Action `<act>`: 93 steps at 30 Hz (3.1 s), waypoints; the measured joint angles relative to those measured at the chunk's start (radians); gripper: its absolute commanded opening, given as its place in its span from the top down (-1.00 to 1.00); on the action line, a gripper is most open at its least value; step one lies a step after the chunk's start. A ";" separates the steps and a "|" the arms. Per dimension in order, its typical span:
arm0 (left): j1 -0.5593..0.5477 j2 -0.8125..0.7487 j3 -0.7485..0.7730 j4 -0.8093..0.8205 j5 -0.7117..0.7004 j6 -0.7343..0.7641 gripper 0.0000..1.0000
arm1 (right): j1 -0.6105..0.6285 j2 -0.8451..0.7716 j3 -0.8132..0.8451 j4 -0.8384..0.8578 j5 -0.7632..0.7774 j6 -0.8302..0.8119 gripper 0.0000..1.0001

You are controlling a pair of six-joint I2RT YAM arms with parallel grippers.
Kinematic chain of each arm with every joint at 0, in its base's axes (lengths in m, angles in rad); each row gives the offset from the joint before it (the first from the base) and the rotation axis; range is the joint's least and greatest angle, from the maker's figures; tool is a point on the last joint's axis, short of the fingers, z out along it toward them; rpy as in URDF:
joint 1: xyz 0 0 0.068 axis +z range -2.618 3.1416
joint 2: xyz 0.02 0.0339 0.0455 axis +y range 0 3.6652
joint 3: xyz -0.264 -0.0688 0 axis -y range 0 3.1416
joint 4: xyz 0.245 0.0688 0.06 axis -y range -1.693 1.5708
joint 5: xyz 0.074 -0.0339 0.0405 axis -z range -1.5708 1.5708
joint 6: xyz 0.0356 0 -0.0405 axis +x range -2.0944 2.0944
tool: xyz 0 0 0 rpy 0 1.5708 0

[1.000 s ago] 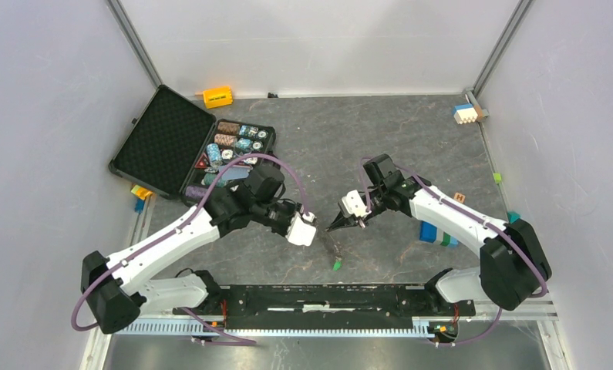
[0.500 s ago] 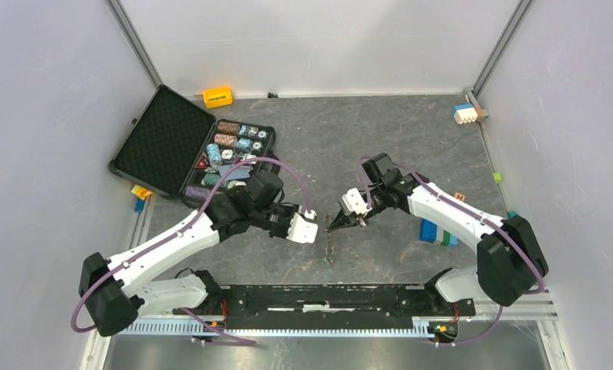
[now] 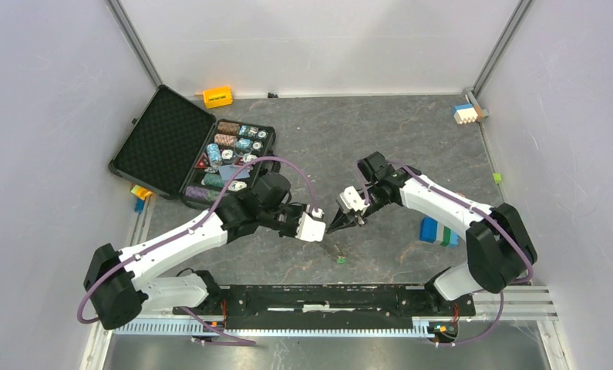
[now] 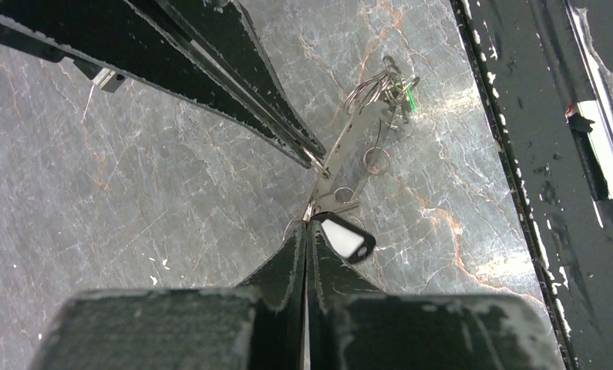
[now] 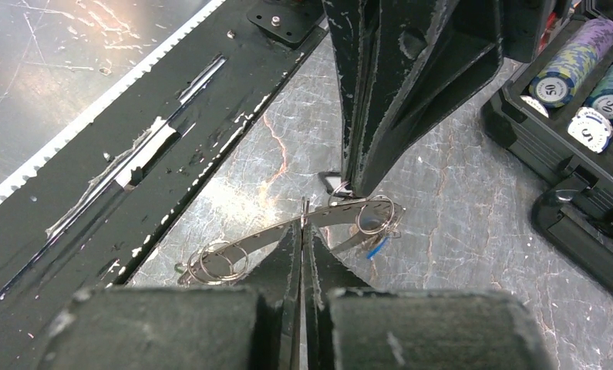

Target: Put the keys on the keyring

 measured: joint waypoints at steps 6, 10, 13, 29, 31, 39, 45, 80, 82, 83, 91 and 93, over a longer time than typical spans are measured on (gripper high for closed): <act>-0.014 0.003 -0.006 0.032 0.000 -0.036 0.96 | 0.000 0.000 -0.002 0.016 0.000 0.017 1.00; -0.018 0.004 -0.011 0.041 0.001 -0.055 0.95 | 0.000 -0.018 -0.031 0.074 0.000 0.059 1.00; -0.018 0.007 -0.011 0.048 0.001 -0.062 0.95 | 0.000 -0.040 -0.053 0.101 0.002 0.083 1.00; -0.024 0.016 -0.011 0.076 -0.003 -0.076 0.96 | 0.009 -0.051 -0.062 0.112 0.003 0.092 1.00; -0.027 0.016 -0.012 0.077 -0.005 -0.076 0.96 | 0.009 -0.051 -0.062 0.111 0.002 0.093 1.00; -0.043 -0.008 -0.038 0.081 -0.011 -0.063 0.96 | 0.013 -0.051 -0.062 0.127 0.003 0.125 1.00; -0.050 -0.012 -0.039 0.084 -0.012 -0.054 0.95 | 0.014 -0.050 -0.063 0.148 0.008 0.147 1.00; -0.068 -0.121 -0.130 0.137 -0.106 0.033 0.96 | 0.022 0.029 -0.031 -0.032 -0.069 -0.021 1.00; -0.072 -0.132 -0.142 0.145 -0.106 0.045 0.96 | 0.022 0.042 -0.016 -0.047 -0.069 -0.022 1.00; -0.074 -0.138 -0.149 0.150 -0.106 0.052 0.95 | 0.022 0.045 -0.014 -0.049 -0.069 -0.022 1.00; -0.079 -0.170 -0.172 0.152 -0.100 0.103 0.96 | 0.022 0.047 -0.002 -0.061 -0.058 -0.023 1.00; -0.079 -0.171 -0.172 0.141 -0.095 0.110 0.95 | 0.025 0.048 0.019 -0.072 -0.033 -0.027 1.00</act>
